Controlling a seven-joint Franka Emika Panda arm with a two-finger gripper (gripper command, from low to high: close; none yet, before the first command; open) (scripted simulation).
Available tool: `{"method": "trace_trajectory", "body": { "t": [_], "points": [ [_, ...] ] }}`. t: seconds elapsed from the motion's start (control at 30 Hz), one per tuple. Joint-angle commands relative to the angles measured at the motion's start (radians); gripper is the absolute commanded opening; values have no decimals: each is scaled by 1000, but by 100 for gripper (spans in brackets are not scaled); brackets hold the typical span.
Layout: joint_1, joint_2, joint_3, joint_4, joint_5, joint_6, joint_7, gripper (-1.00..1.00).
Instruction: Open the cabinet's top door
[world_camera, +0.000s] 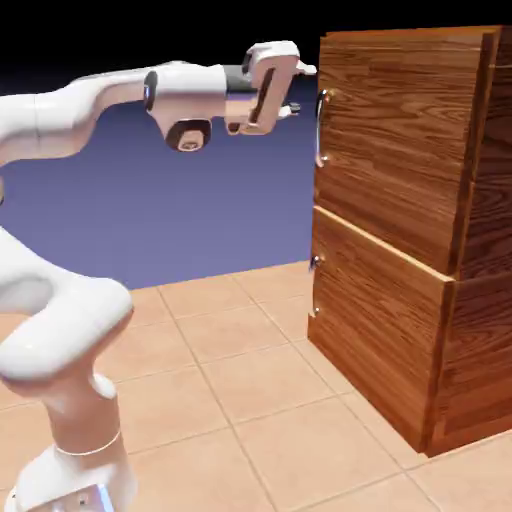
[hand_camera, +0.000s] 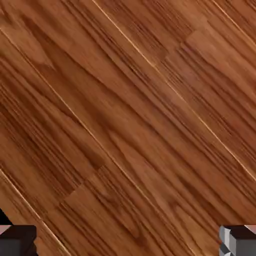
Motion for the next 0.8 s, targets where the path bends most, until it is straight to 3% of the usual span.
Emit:
{"method": "trace_trajectory", "body": {
  "t": [0.0,0.33,0.53,0.57,0.77],
  "points": [
    [-21,-11,26,14,42,3,44,0],
    [-220,-117,279,154,449,27,466,0],
    [-397,-135,331,275,481,-30,473,0],
    [-397,-135,331,275,481,-30,473,-100],
    [-300,-300,205,104,558,-248,475,-100]
  ]
}}
